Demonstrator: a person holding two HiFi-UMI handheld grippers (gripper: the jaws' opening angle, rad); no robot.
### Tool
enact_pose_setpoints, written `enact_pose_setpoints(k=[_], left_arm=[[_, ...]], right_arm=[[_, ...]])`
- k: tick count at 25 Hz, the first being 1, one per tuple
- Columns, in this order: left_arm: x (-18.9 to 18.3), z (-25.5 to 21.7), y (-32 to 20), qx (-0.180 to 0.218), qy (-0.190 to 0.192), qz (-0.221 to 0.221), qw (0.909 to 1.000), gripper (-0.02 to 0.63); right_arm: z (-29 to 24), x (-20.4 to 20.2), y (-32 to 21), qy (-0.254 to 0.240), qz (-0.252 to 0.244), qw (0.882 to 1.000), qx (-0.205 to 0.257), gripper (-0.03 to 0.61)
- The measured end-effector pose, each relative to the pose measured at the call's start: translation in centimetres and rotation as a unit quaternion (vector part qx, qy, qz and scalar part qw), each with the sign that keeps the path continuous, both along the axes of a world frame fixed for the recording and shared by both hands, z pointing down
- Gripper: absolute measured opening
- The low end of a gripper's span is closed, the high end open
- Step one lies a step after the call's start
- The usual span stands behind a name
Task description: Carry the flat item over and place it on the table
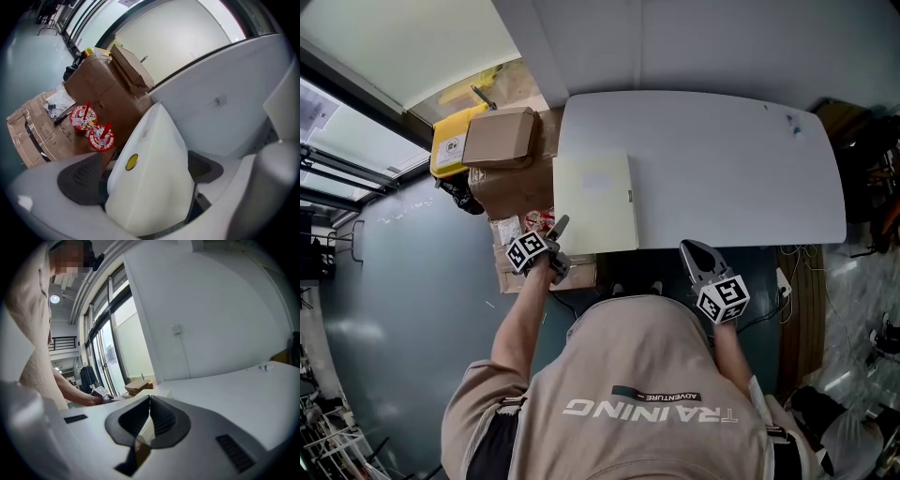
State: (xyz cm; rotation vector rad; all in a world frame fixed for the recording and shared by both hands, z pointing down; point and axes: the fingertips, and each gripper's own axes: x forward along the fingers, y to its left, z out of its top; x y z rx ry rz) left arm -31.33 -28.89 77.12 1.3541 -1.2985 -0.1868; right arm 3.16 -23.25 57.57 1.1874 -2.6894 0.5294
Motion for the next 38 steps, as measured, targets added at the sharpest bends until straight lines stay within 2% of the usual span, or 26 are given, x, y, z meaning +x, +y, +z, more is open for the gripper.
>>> enact_pose_setpoints(k=[8, 13, 19, 22, 25, 28, 31, 34, 35, 36, 37, 38], left_arm=[[0.6, -1.2, -0.1, 0.021, -0.023, 0.031, 0.999, 0.551], [0.6, -3.1, -0.1, 0.054, -0.056, 0.053, 0.9956, 0.551], [0.8, -6.9, -0.5, 0.109, -0.117, 0.075, 0.9842, 0.551], [0.7, -9.0, -0.9, 0.144, -0.161, 0.08, 0.9731, 0.549], [0.5, -11.5, -1.1, 0.185, -0.226, 0.082, 0.9528, 0.548], [1.0, -14.8, -1.6, 0.234, -0.291, 0.095, 0.9227, 0.546], [2.1, -18.7, -2.3, 0.283, -0.349, 0.107, 0.8871, 0.543], [3.4, -22.6, -2.8, 0.327, -0.411, 0.109, 0.8437, 0.541], [3.9, -23.7, -2.7, 0.337, -0.429, 0.11, 0.8307, 0.516], [4.2, -24.7, -2.6, 0.346, -0.445, 0.106, 0.8194, 0.414], [4.4, -25.7, -2.3, 0.354, -0.458, 0.097, 0.8098, 0.233], [4.4, -26.7, -2.1, 0.361, -0.467, 0.085, 0.8025, 0.084]], right_arm=[[-0.4, 0.8, -0.1, 0.002, 0.006, 1.0, 0.007, 0.005], [-0.6, 0.9, 0.4, 0.004, 0.003, 1.0, 0.01, 0.005], [-0.4, 1.1, 0.8, 0.038, -0.005, 0.999, 0.016, 0.005], [-0.7, 1.2, 0.7, 0.047, -0.004, 0.999, 0.022, 0.005], [-1.3, 1.5, 0.6, 0.053, -0.005, 0.998, 0.032, 0.005], [-2.1, 1.7, 0.3, 0.057, -0.005, 0.997, 0.043, 0.005], [-3.3, 1.9, -0.4, 0.057, -0.004, 0.997, 0.053, 0.005], [-4.9, 2.0, -1.4, 0.063, -0.004, 0.995, 0.072, 0.005], [-5.4, 2.1, -1.7, 0.064, -0.004, 0.995, 0.079, 0.005], [-6.0, 2.1, -2.0, 0.063, -0.003, 0.994, 0.086, 0.005], [-6.5, 2.2, -2.3, 0.062, -0.001, 0.994, 0.094, 0.005], [-7.2, 2.3, -2.6, 0.061, 0.001, 0.993, 0.101, 0.005]])
